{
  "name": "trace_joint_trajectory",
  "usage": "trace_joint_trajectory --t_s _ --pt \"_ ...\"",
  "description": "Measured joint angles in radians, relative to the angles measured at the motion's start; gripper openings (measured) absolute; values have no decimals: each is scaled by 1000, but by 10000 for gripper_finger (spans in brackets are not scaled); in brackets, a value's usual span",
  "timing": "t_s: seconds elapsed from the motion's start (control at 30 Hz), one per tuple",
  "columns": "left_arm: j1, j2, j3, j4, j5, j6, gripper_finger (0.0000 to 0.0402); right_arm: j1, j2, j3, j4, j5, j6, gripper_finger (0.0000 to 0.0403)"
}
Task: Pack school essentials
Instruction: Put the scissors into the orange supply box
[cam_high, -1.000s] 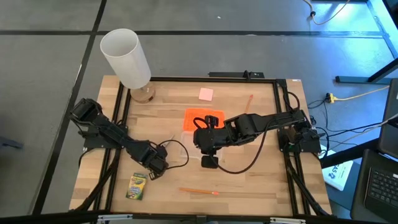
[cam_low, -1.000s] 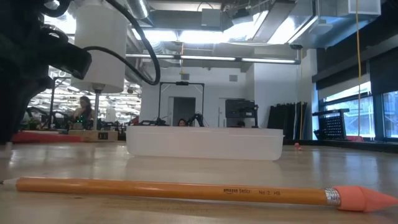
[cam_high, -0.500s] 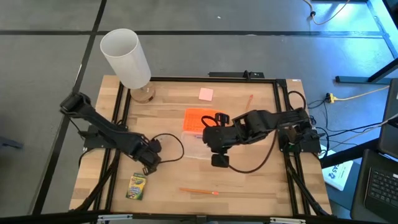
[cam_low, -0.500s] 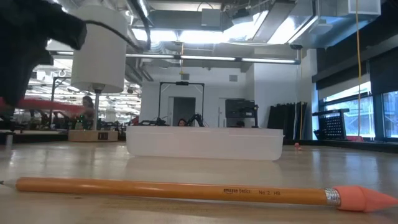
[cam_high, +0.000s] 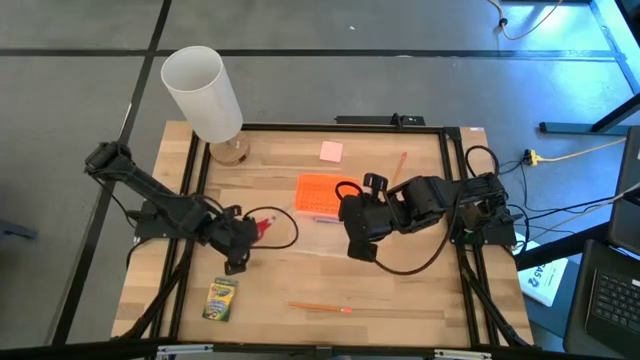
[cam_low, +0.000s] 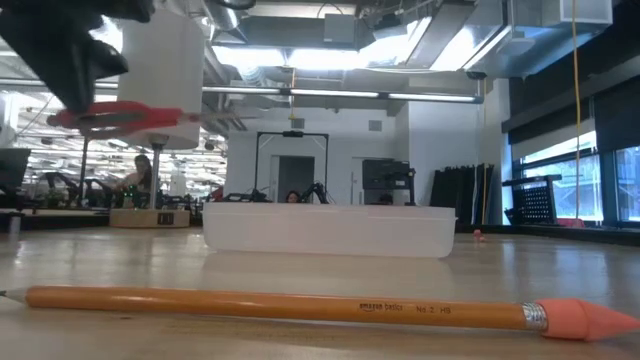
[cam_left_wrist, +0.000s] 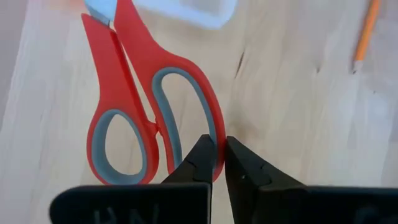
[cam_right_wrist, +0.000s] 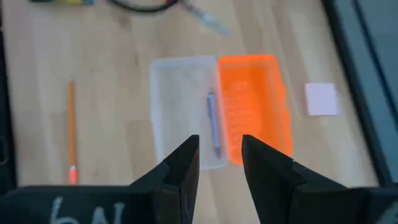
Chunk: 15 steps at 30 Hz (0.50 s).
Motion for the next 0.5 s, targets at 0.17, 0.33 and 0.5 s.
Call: trace_joint_trajectory --t_s 0.17,0.33,0.5 --pt "53 36 0 133 0 146 12 0 -2 0 3 22 -10 123" --pt "95 90 0 310 2 304 12 0 -2 0 3 22 -10 123" --pt "125 171 0 479 30 449 12 -1 -2 0 4 22 -6 123"
